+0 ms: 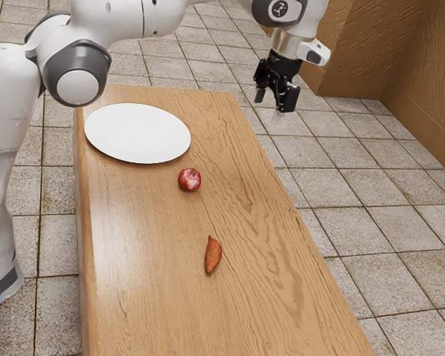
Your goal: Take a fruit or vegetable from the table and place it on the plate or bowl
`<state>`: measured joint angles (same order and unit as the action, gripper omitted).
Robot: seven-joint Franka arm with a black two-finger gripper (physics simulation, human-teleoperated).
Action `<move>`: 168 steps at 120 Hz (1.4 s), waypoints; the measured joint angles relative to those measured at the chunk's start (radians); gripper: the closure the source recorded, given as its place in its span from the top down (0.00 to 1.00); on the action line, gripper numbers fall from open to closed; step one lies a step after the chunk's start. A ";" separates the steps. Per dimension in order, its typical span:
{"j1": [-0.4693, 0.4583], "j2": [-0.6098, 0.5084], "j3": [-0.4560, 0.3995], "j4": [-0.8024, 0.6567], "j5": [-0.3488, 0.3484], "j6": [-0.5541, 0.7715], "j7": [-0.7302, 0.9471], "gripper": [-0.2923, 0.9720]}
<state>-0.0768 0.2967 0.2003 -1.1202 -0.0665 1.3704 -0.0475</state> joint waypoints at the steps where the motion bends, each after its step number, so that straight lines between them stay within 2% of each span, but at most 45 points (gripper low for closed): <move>1: 0.000 0.000 0.000 0.000 0.000 0.000 0.000 0.77; 28: 0.000 0.000 0.001 0.000 -0.002 -0.003 -0.006 0.77; 72: -0.002 -0.001 -0.017 0.001 -0.043 0.038 -0.038 0.77; 87: 0.006 -0.043 0.015 -0.128 -0.043 0.057 -0.023 0.77; 102: 0.006 -0.164 0.004 -0.401 -0.008 0.151 0.016 0.77; 111: 0.000 -0.199 -0.004 -0.528 0.011 0.234 0.040 0.77; 152: 0.012 -0.318 -0.006 -0.800 0.062 0.446 0.125 0.77; 162: 0.040 -0.320 -0.021 -0.835 0.067 0.491 0.146 0.77; 168: 0.115 -0.320 -0.086 -0.852 0.068 0.514 0.158 0.77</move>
<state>0.0379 -0.0228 0.1139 -1.9718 0.0018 1.8848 0.1106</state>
